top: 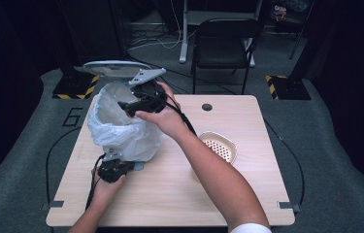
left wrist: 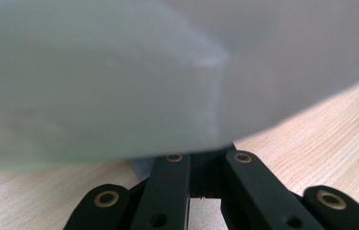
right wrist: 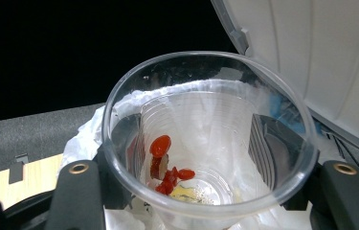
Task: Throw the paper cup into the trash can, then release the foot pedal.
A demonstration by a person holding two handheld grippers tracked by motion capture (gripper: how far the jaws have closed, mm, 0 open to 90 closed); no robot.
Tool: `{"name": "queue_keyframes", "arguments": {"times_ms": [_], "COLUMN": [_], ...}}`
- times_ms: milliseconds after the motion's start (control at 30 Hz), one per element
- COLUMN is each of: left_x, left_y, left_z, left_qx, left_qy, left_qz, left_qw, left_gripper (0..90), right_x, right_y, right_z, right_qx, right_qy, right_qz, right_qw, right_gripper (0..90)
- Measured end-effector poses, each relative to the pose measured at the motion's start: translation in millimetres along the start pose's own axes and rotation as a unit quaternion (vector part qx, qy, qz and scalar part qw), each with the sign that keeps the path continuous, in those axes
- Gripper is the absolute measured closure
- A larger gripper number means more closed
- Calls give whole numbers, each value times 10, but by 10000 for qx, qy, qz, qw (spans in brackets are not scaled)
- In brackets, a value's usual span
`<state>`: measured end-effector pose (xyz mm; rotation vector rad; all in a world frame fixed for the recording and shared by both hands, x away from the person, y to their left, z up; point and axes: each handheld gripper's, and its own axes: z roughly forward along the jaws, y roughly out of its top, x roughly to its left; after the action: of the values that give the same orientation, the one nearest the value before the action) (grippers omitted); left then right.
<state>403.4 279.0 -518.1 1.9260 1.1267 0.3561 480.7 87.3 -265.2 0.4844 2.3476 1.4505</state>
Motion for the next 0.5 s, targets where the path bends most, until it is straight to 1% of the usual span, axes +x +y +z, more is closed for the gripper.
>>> {"name": "queue_keyframes", "arguments": {"times_ms": [33, 67, 100, 133, 167, 267, 300, 367, 400, 500], "left_x": [0, -2, -2, 1, 1, 3, 3, -1, -2, -5], "left_y": [0, -1, -1, 0, 0, 0, 0, -2, -3, -4], "left_z": [0, 1, 1, -2, -2, -2, -2, 2, 3, -3], "left_qx": [0, -11, -11, 11, 11, 9, 9, -18, -31, 4], "left_qy": [0, 0, 0, 5, 5, 0, 0, -10, -17, -26], "left_qz": [0, -8, -8, 16, 16, 18, 18, -24, -49, -71], "left_qw": [10000, 10000, 10000, 10000, 10000, 10000, 10000, 10000, 10000, 10000], "left_gripper": [900, 900, 900, 900, 900, 900, 900, 900, 900, 900], "right_x": [0, -4, -4, -1, -1, -8, -8, -10, -11, -13], "right_y": [0, -7, -7, -15, -15, -34, -34, -43, -52, -66], "right_z": [0, 54, 54, 101, 101, 192, 192, 241, 287, 334], "right_qx": [0, 20, 20, 41, 41, 47, 47, 98, 157, 234], "right_qy": [0, -38, -38, -49, -49, -112, -112, -161, -229, -299], "right_qz": [0, 2, 2, 23, 23, 38, 38, 81, 76, 82], "right_qw": [10000, 10000, 10000, 10000, 10000, 9999, 9999, 9998, 9996, 9992], "right_gripper": [368, 367, 367, 366, 366, 358, 358, 342, 329, 320]}}
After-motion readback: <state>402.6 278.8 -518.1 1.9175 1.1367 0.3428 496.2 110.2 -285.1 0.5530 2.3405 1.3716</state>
